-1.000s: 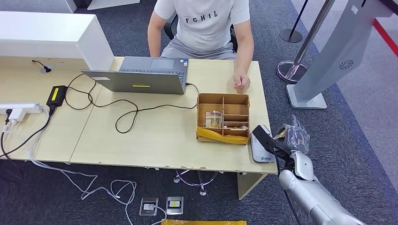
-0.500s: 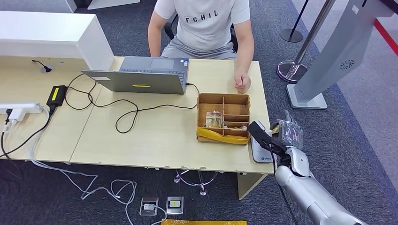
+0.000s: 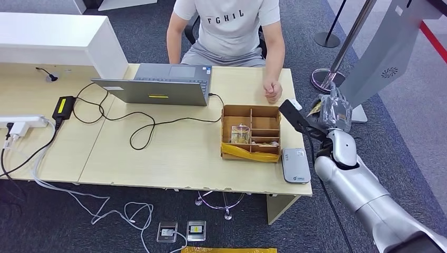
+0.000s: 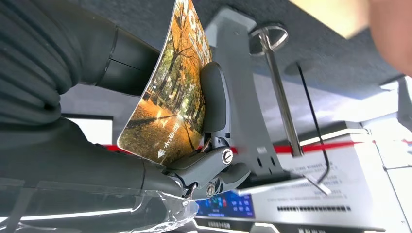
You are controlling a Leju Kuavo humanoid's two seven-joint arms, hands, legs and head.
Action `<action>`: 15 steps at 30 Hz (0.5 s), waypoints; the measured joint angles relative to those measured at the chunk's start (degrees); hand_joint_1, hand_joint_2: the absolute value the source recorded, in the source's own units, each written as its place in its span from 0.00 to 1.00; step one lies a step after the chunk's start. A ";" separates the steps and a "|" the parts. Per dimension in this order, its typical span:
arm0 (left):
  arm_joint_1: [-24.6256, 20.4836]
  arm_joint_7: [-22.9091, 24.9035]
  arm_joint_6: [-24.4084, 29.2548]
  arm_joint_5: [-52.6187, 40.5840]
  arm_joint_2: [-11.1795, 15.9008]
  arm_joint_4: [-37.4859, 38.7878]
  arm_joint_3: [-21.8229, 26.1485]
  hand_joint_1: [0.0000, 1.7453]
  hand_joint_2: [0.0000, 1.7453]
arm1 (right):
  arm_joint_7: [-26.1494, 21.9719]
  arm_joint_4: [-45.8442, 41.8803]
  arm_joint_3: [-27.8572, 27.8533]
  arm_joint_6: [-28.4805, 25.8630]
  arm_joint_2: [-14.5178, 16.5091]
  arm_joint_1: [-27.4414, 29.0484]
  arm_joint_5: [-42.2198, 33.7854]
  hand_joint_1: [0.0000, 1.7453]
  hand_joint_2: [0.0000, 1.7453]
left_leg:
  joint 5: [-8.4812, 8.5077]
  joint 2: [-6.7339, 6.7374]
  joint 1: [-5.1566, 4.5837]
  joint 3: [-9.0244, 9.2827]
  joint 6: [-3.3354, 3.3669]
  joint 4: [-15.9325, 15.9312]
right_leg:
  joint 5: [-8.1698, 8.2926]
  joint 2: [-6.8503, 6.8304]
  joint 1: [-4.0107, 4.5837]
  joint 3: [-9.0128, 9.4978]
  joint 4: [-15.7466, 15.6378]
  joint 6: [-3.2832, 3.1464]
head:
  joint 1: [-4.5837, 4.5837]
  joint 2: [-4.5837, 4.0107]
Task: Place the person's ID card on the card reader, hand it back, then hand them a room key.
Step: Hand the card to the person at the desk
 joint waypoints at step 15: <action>-0.13 0.68 -0.98 -1.31 0.02 0.09 -1.04 0.00 0.00 | -2.04 -4.10 2.08 0.35 3.26 -3.82 1.75 1.00 1.00 | 0.00 -0.03 0.02 -0.05 0.00 -0.01 | -0.01 -0.02 0.01 -0.01 0.01 0.00 | -0.01 0.00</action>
